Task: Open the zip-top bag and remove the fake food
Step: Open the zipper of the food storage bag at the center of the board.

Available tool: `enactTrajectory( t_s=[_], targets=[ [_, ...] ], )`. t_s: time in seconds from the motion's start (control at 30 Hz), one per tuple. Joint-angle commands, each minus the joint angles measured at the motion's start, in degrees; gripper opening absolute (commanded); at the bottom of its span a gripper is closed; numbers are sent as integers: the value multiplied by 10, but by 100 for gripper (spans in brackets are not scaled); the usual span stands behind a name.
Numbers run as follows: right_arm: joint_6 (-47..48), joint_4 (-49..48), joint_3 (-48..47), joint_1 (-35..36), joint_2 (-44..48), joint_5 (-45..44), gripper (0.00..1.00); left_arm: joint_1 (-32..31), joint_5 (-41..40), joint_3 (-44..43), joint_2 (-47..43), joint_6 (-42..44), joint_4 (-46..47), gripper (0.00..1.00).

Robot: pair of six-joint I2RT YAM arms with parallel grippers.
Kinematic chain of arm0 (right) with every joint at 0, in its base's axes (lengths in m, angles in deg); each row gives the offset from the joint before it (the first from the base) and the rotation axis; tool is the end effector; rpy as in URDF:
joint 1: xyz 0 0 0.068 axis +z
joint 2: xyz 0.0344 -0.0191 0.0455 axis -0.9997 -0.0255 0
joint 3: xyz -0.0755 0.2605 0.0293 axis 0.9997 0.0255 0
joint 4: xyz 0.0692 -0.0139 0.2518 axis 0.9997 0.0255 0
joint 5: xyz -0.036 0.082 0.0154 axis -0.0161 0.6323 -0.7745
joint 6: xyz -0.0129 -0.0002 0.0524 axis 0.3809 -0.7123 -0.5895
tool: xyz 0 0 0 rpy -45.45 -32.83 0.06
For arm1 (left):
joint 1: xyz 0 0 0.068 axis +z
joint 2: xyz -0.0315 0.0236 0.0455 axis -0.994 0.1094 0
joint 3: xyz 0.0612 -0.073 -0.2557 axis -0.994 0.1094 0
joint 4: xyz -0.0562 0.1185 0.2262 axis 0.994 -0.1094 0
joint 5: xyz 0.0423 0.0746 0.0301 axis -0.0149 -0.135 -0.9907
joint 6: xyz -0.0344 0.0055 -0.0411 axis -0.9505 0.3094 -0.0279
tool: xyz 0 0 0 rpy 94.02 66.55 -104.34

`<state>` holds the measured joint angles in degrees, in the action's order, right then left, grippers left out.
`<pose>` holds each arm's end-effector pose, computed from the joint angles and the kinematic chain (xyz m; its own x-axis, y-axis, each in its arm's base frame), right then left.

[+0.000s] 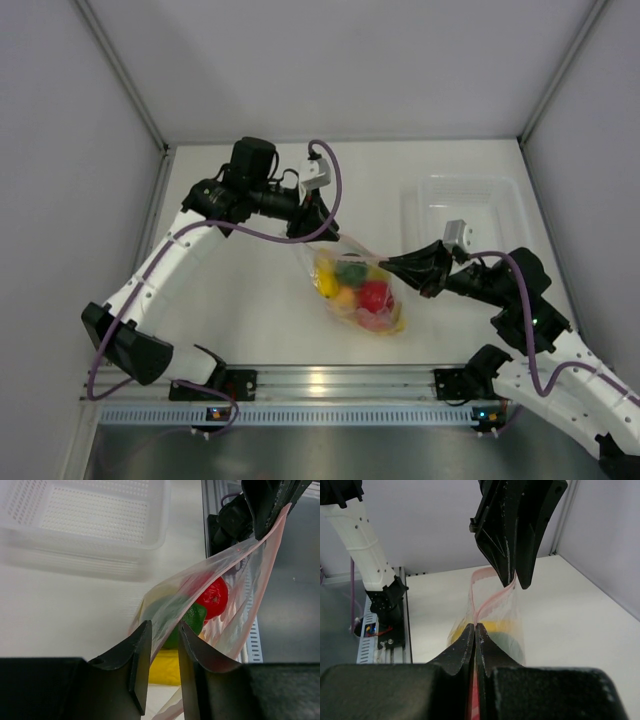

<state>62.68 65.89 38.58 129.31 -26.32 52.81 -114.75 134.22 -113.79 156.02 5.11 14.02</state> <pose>0.0902 0.1025 0.3668 0.1036 0.1221 -0.9871 -0.9502 0.3055 -0.0619 0.2306 -0.1731 0.4112 -0.1635 0.3304 -0.9296 0.9857 0.0156 -0.1678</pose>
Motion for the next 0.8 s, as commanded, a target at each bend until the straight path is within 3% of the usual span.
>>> enactTrajectory(
  t_s=[0.0, 0.23, 0.33, 0.4, 0.57, 0.73, 0.77],
  targets=[
    [3, -76, -1, 7, 9, 15, 0, -2, 15, 1, 6, 5, 13, 32],
    [1, -79, 3, 7, 19, 10, 0, -2, 25, 3, 8, 2, 13, 40],
    [2, -78, 5, 7, 22, 8, 0, -3, 32, 4, 6, 7, 13, 23],
    [2, -79, 6, 6, 23, 5, 0, -2, 33, 1, 5, 6, 13, 0],
    [3, -79, 15, 7, 20, -7, 0, -3, 22, -12, 3, 6, 11, 0],
    [-4, -78, 26, 7, 14, -48, 0, -3, -88, -36, 1, -16, 12, 0],
    [-6, -78, 25, 7, 11, -63, 9, -3, -104, -40, 0, -22, 13, 0]
  ],
)
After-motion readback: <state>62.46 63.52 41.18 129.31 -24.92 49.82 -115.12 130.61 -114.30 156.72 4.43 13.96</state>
